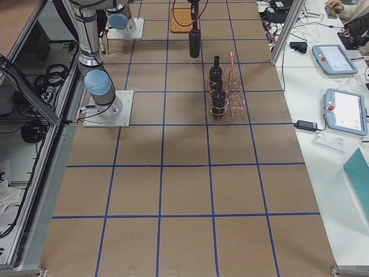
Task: Take wine from basket and place on tray
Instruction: 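Carry the bottle toward the table center and stand it upright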
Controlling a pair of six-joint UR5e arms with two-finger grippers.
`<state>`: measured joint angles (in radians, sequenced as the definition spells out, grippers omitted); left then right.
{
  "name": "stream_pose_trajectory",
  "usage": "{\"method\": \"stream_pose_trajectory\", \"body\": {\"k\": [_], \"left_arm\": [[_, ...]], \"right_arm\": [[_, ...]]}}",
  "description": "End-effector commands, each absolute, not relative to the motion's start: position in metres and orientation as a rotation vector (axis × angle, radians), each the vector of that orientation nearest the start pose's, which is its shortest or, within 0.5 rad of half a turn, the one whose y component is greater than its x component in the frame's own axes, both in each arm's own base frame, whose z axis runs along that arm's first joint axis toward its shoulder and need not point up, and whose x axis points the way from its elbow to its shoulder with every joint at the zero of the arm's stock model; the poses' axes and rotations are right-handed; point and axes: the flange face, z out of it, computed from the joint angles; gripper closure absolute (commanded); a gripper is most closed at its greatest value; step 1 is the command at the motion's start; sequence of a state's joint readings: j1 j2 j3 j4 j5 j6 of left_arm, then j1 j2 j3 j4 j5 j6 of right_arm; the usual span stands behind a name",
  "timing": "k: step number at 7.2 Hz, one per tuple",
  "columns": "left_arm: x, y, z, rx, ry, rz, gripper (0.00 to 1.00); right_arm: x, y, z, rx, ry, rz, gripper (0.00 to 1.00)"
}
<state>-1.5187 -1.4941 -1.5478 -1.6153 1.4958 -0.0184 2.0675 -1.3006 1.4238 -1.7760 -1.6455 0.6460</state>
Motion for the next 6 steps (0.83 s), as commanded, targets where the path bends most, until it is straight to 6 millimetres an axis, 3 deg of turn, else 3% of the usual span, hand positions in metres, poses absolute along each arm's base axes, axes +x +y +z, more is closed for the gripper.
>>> {"method": "stream_pose_trajectory", "body": {"k": [1, 3, 5, 6], "left_arm": [[-0.1163, -0.4694, 0.5316, -0.110, 3.211, -0.091, 0.00], [-0.1163, -0.4694, 0.5316, -0.110, 3.211, -0.091, 0.00], [-0.1172, -0.4691, 0.5315, -0.108, 3.213, -0.088, 0.00], [-0.1163, -0.4693, 0.5315, -0.110, 3.211, -0.088, 0.00]], "right_arm": [[0.4101, -0.4818, 0.4148, 0.232, 3.154, -0.153, 0.76], [0.4106, -0.4805, 0.4125, 0.231, 3.161, -0.134, 0.68], [0.4109, -0.4813, 0.4093, 0.215, 3.163, -0.137, 0.11], [0.4101, -0.4816, 0.4121, 0.215, 3.159, -0.143, 0.00]]}}
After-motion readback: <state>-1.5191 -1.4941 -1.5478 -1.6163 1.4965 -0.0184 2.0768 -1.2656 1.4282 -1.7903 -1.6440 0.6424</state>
